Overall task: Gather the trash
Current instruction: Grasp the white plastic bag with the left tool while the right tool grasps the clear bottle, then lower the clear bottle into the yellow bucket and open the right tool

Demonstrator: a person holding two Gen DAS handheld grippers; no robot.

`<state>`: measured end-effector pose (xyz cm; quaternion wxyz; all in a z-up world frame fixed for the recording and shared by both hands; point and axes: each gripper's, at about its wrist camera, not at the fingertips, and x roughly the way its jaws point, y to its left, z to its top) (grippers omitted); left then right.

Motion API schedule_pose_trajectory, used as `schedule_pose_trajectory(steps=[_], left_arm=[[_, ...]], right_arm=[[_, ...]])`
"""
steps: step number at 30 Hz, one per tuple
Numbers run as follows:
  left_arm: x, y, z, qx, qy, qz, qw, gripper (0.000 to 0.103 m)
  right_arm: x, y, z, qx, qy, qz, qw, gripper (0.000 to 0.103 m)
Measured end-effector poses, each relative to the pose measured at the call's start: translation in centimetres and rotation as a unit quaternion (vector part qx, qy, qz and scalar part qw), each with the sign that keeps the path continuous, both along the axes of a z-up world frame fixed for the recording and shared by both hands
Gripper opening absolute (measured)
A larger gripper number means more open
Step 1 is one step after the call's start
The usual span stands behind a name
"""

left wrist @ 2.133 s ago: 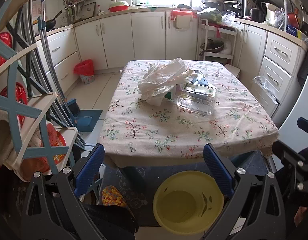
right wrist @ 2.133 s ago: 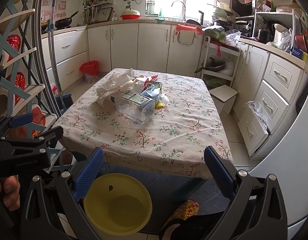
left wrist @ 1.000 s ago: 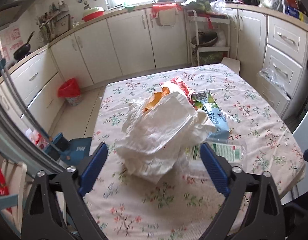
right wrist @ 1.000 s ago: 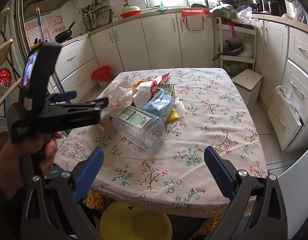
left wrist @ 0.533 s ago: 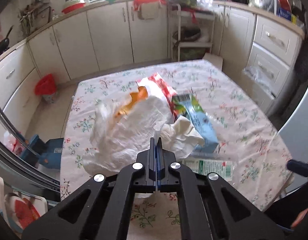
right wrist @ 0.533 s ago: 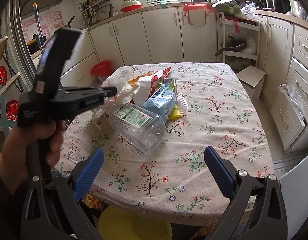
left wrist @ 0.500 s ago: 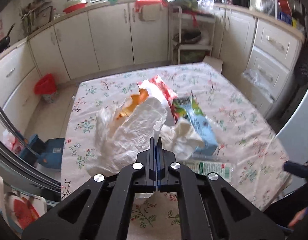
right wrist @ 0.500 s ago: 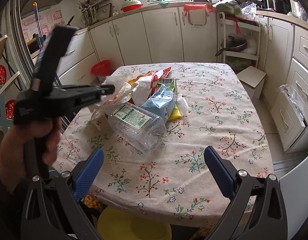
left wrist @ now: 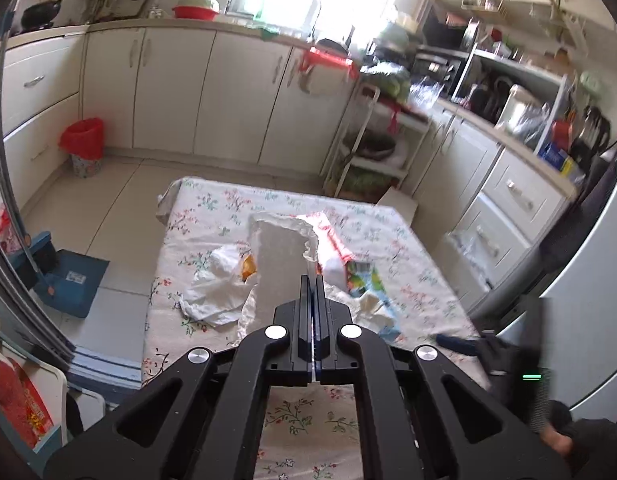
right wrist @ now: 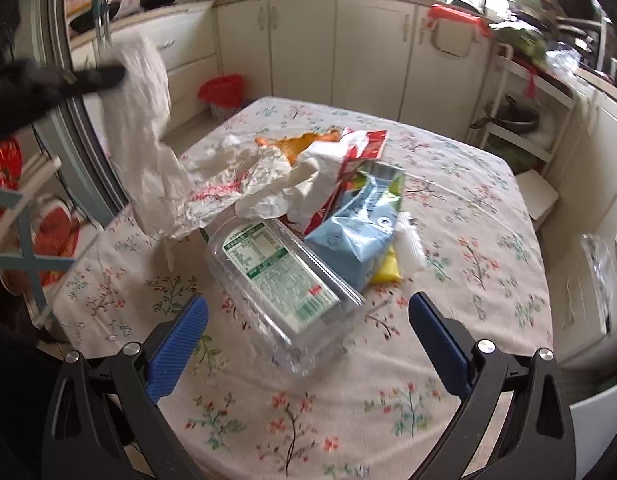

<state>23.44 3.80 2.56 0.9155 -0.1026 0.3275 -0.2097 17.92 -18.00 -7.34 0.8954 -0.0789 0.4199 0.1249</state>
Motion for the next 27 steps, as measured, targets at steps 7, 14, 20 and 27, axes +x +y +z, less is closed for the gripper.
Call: schedule_pose_trajectory(steps=[7,14,20,27], left_arm=[[-0.5,1.7,0.6,-0.003,0.004,0.013,0.9999,0.001],[-1.0,2.4,0.4,-0.005,0.012,0.018,0.9997,0.001],[-1.5,2.5,0.1,-0.003,0.014,0.015,0.9998,0.001],[-2.3,1.6,0.3,-0.009,0.003,-0.001,1.0000,0.001]], right_arm=[[0.8,0.9,-1.7,0.034,0.049,0.051,0.997,0.069],[-2.2,0.5,-1.1,0.078,0.071,0.080,0.991,0.056],[-4.0,-2.6,0.2,0.197,0.090,0.051,0.975,0.056],[-5.8,-6.3,0.4,0.317,0.100,0.004,0.943,0.055]])
